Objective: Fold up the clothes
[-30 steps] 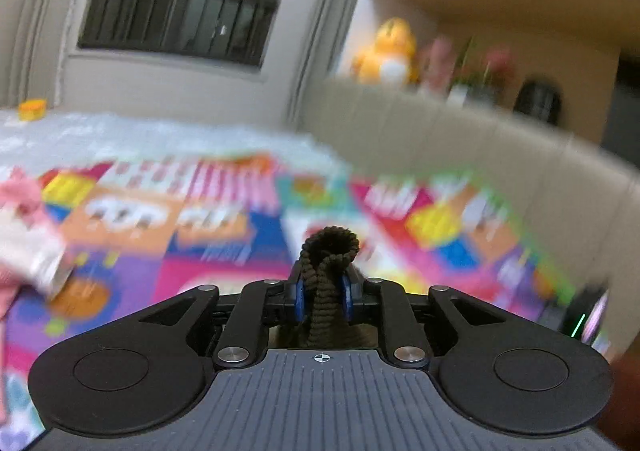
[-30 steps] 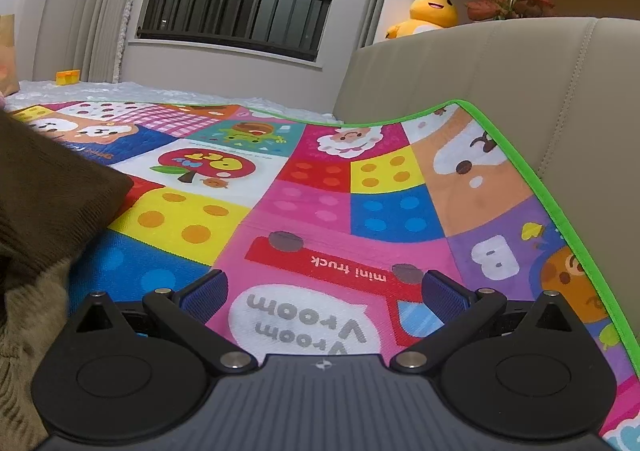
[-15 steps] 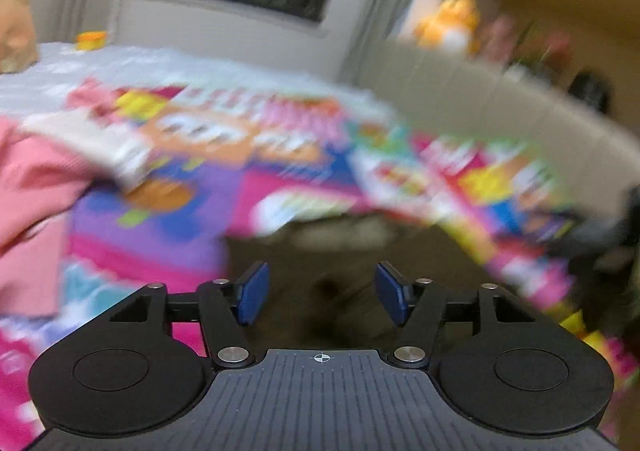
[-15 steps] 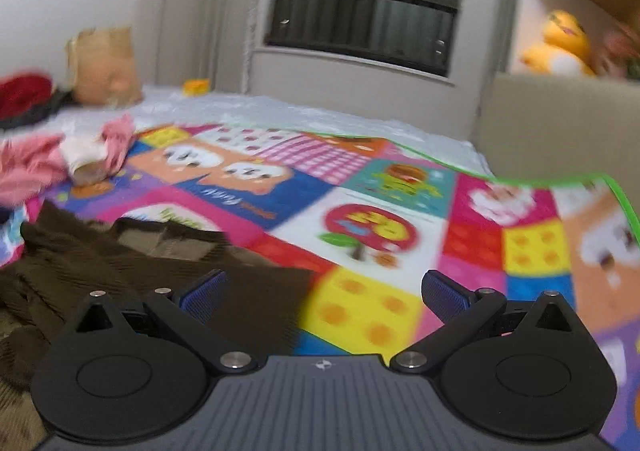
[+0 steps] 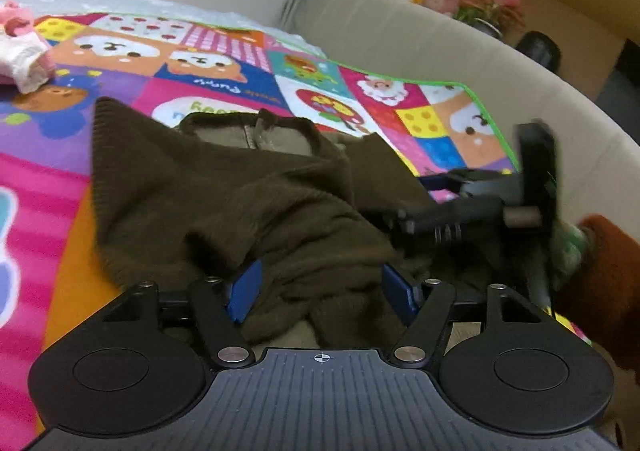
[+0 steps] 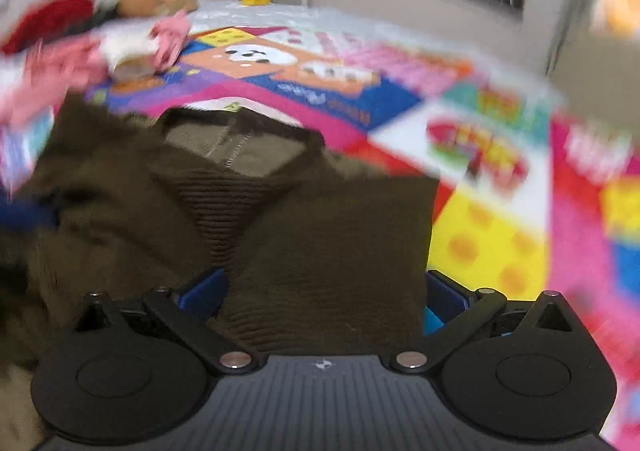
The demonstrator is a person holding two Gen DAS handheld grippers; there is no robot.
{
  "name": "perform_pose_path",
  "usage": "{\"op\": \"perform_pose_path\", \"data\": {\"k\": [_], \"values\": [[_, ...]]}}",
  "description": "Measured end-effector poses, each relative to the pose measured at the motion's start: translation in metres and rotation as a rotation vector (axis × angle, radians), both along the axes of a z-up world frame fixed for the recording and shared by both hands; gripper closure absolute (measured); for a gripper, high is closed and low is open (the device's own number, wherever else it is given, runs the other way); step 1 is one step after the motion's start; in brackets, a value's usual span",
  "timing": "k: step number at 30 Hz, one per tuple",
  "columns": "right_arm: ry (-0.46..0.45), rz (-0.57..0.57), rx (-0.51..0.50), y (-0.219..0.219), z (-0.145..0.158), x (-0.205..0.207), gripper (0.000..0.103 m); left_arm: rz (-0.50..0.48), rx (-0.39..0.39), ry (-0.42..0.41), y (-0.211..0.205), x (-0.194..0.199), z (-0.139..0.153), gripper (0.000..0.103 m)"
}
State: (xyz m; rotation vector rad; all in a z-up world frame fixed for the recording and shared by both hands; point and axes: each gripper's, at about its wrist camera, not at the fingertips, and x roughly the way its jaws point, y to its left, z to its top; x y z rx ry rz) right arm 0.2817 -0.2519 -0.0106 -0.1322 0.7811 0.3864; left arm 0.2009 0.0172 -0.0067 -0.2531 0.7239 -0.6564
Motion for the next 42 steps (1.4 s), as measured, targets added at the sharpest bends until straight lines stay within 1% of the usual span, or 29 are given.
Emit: {"op": "perform_pose_path", "data": {"k": [2,3,4,6,8,9,11,14,16,18,20,21,22,25,26,27,28,29,30,31,32,33,34,35,38,39,40,41,42], "values": [[-0.013,-0.005,0.029,-0.006,-0.004,-0.005,0.000,0.015,0.028,0.013,0.006,-0.003,0.005,0.029],[-0.032,-0.006,0.017,-0.004,-0.005,-0.010,0.000,0.026,0.049,0.023,0.010,-0.003,0.007,0.029],[-0.056,-0.005,-0.013,0.001,-0.006,-0.014,0.000,0.033,0.042,0.032,0.013,-0.003,0.009,0.029],[-0.095,0.004,-0.065,0.009,-0.005,-0.019,0.000,0.055,-0.046,0.055,0.027,0.001,0.018,0.024],[-0.102,0.007,-0.072,0.010,-0.005,-0.018,0.000,0.111,-0.158,0.073,0.040,0.005,0.026,0.021],[-0.098,0.003,-0.058,0.007,-0.005,-0.017,0.000,0.142,-0.194,0.081,0.044,0.010,0.029,0.021],[-0.099,-0.013,-0.023,0.001,-0.004,-0.017,0.000,0.213,-0.209,0.103,0.047,0.021,0.031,0.021],[-0.165,-0.048,0.004,-0.006,0.006,-0.025,0.000,0.273,-0.193,0.171,0.043,0.042,0.023,0.022],[-0.217,-0.064,0.049,-0.016,0.019,-0.033,0.000,0.250,-0.178,0.193,0.036,0.052,0.016,0.030],[-0.257,-0.083,0.091,-0.027,0.031,-0.039,0.000,0.226,-0.162,0.215,0.028,0.062,0.008,0.079],[-0.278,-0.111,0.098,-0.037,0.038,-0.039,0.000,0.201,-0.137,0.212,0.019,0.069,0.004,0.083],[-0.284,-0.123,0.089,-0.041,0.040,-0.039,0.000,0.190,-0.132,0.187,0.015,0.070,0.006,0.084],[-0.293,-0.136,0.084,-0.044,0.041,-0.039,0.000,0.181,-0.132,0.152,0.014,0.071,0.011,0.084],[-0.327,-0.168,0.081,-0.051,0.047,-0.040,0.000,0.153,-0.131,-0.038,0.012,0.060,0.046,0.085],[-0.342,-0.164,0.085,-0.049,0.051,-0.041,0.000,0.150,-0.098,-0.116,0.012,0.055,0.058,0.085],[-0.356,-0.160,0.090,-0.048,0.055,-0.042,0.000,0.149,-0.054,-0.171,0.010,0.051,0.066,0.085],[-0.371,-0.156,0.094,-0.047,0.060,-0.043,0.005,0.151,-0.011,-0.202,0.010,0.050,0.068,0.085],[-0.386,-0.152,0.099,-0.046,0.064,-0.044,0.015,0.156,0.039,-0.201,0.008,0.051,0.063,0.085],[-0.400,-0.147,0.103,-0.045,0.068,-0.045,0.019,0.161,0.088,-0.200,0.006,0.052,0.058,0.085],[-0.390,-0.123,0.119,-0.041,0.071,-0.044,0.026,0.167,0.136,-0.186,0.004,0.054,0.049,0.084],[-0.365,-0.085,0.142,-0.035,0.073,-0.042,0.031,0.176,0.195,-0.165,0.001,0.057,0.036,0.084],[-0.327,-0.047,0.158,-0.028,0.071,-0.038,0.033,0.184,0.254,-0.144,-0.001,0.059,0.023,0.082],[-0.280,-0.009,0.169,-0.020,0.067,-0.034,0.035,0.191,0.273,-0.131,0.000,0.060,0.015,0.081],[-0.232,0.025,0.147,-0.011,0.059,-0.029,0.035,0.197,0.292,-0.117,0.001,0.061,0.006,0.076],[-0.111,0.085,0.003,0.014,0.021,-0.017,0.035,0.228,0.240,-0.094,0.017,0.057,0.012,0.064],[-0.095,0.090,-0.034,0.018,0.008,-0.016,0.035,0.238,0.236,-0.109,0.021,0.053,0.020,0.055],[-0.099,0.088,-0.040,0.018,0.002,-0.016,0.033,0.248,0.231,-0.123,0.026,0.049,0.028,0.054],[-0.106,0.084,-0.032,0.017,0.001,-0.016,0.032,0.257,0.227,-0.137,0.030,0.045,0.036,0.057],[-0.108,0.080,-0.027,0.016,0.000,-0.017,0.031,0.254,0.198,-0.154,0.032,0.040,0.045,0.056]]}}
